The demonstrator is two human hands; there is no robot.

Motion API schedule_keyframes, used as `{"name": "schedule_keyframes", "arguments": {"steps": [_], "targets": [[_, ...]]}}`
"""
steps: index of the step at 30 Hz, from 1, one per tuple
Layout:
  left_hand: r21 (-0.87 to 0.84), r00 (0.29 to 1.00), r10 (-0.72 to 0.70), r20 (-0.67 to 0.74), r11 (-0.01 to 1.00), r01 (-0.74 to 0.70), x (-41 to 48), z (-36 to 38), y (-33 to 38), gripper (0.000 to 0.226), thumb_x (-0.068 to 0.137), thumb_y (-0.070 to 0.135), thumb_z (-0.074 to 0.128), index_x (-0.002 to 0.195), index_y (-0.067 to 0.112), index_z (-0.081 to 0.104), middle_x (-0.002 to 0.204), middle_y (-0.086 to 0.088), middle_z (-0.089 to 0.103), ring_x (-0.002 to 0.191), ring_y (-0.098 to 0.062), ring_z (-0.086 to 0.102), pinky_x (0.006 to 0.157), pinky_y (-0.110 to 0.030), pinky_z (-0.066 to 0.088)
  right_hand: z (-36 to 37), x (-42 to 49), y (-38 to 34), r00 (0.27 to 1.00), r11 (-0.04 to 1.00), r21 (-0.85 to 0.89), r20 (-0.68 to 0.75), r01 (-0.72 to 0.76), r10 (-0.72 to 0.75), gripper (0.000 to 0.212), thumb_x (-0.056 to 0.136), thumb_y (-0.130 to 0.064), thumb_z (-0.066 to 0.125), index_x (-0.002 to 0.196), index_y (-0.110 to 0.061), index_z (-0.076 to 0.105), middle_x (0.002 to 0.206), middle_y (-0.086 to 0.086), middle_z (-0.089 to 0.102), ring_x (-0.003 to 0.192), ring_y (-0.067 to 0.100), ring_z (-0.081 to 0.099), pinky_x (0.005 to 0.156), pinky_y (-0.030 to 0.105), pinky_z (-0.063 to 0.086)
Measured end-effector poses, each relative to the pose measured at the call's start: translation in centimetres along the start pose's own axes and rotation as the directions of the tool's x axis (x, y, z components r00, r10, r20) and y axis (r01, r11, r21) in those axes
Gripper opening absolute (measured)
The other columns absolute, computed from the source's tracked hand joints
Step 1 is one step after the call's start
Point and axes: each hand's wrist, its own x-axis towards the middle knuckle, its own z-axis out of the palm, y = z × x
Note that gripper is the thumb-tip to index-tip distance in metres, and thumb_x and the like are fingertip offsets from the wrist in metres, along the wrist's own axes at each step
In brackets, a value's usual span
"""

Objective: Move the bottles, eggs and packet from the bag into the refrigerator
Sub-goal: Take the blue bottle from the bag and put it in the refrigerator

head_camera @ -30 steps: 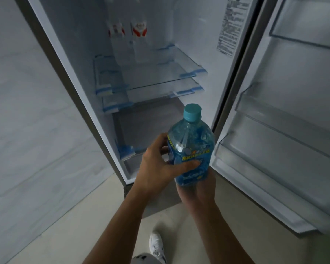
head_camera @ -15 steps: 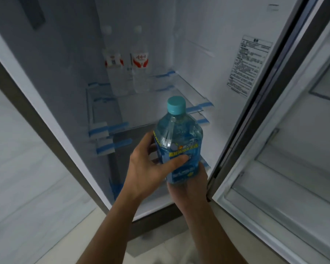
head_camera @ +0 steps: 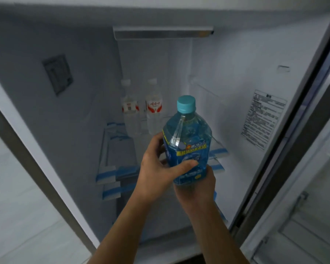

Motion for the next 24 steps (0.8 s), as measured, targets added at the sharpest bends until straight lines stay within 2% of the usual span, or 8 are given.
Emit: {"name": "schedule_keyframes", "arguments": {"steps": [5,7,11,15,18,21,23,24], "targets": [[-0.001,0.999,0.004,-0.037,1.0,-0.004,3.4,0.8,-0.4,0.062,0.069,0.015,0.088,0.123,0.018,0.059,0.117,0.008,0.07,0.112,-0.01,0.065,0.087,-0.027,0.057,0.9,3.1,-1.6,1.0,0.998,-0.051,0.002,0.03,-0.03,0.048,0.101,-0.032,0.032,0.117,-0.008,0.07,0.112,0.017,0.068,0.101,0.03,0.066,0.084,0.037,0.056],[-0.028,0.997,-0.008,-0.075,1.0,0.006,4.4,1.2,-0.9,0.058,0.069,0.016,0.088,0.12,0.02,0.063,0.113,0.01,0.072,0.108,-0.007,0.066,0.082,-0.019,0.055,1.0,4.0,-2.2,1.0,0.994,-0.108,-0.014,0.023,-0.024,0.051,0.104,-0.032,0.028,0.122,-0.007,0.068,0.113,0.019,0.067,0.101,0.031,0.066,0.08,0.037,0.058],[-0.059,0.994,-0.015,-0.109,0.998,0.009,6.5,1.7,-1.4,0.055,0.065,0.021,0.089,0.113,0.031,0.065,0.109,0.015,0.073,0.106,-0.006,0.067,0.078,-0.017,0.055,1.2,6.1,-3.2,0.999,0.989,-0.146,-0.036,-0.015,0.01,0.051,0.104,-0.031,0.027,0.126,-0.005,0.066,0.116,0.022,0.067,0.102,0.032,0.067,0.078,0.038,0.059],[-0.046,0.992,-0.022,-0.122,0.999,0.016,8.8,2.2,-1.6,0.06,0.057,0.037,0.094,0.11,0.036,0.065,0.111,0.014,0.072,0.109,-0.009,0.066,0.085,-0.029,0.058,1.6,8.1,-4.3,0.997,0.99,-0.141,-0.07,-0.03,0.02,0.051,0.103,-0.028,0.029,0.112,-0.006,0.074,0.111,0.022,0.07,0.095,0.03,0.07,0.077,0.039,0.059],[-0.023,0.991,-0.03,-0.127,0.999,0.027,10.7,2.5,-1.9,0.061,0.053,0.045,0.094,0.107,0.039,0.066,0.111,0.015,0.072,0.11,-0.013,0.065,0.088,-0.034,0.057,1.4,9.5,-5.3,0.989,0.978,-0.198,-0.146,-0.058,0.029,0.048,0.103,-0.028,0.031,0.119,-0.004,0.07,0.118,0.026,0.068,0.101,0.034,0.068,0.088,0.043,0.055],[0.001,0.993,-0.036,-0.114,0.999,0.037,12.2,3.0,-2.6,0.06,0.055,0.04,0.089,0.111,0.035,0.065,0.111,0.015,0.072,0.111,-0.013,0.065,0.086,-0.028,0.057,0.9,10.6,-6.5,0.969,0.94,-0.329,-0.248,-0.092,0.008,0.036,0.103,-0.022,0.04,0.118,-0.003,0.066,0.112,0.024,0.071,0.097,0.035,0.068,0.08,0.043,0.057],[0.034,0.994,-0.045,-0.103,0.998,0.048,12.9,3.1,-3.3,0.066,0.056,0.038,0.088,0.117,0.028,0.064,0.113,0.013,0.07,0.111,-0.013,0.064,0.092,-0.034,0.057,-0.1,11.4,-7.2,0.93,0.843,-0.526,-0.354,-0.112,-0.098,0.023,0.1,-0.015,0.051,0.108,-0.002,0.068,0.099,0.018,0.074,0.087,0.031,0.068,0.07,0.038,0.057],[0.058,0.994,-0.05,-0.102,0.997,0.056,13.2,3.1,-3.6,0.069,0.056,0.038,0.088,0.12,0.026,0.062,0.114,0.014,0.069,0.111,-0.012,0.063,0.094,-0.037,0.056,-0.7,11.9,-7.5,0.916,0.771,-0.629,-0.362,-0.101,-0.175,0.02,0.098,-0.012,0.053,0.101,-0.004,0.072,0.093,0.014,0.075,0.084,0.028,0.068,0.073,0.039,0.058]]}}
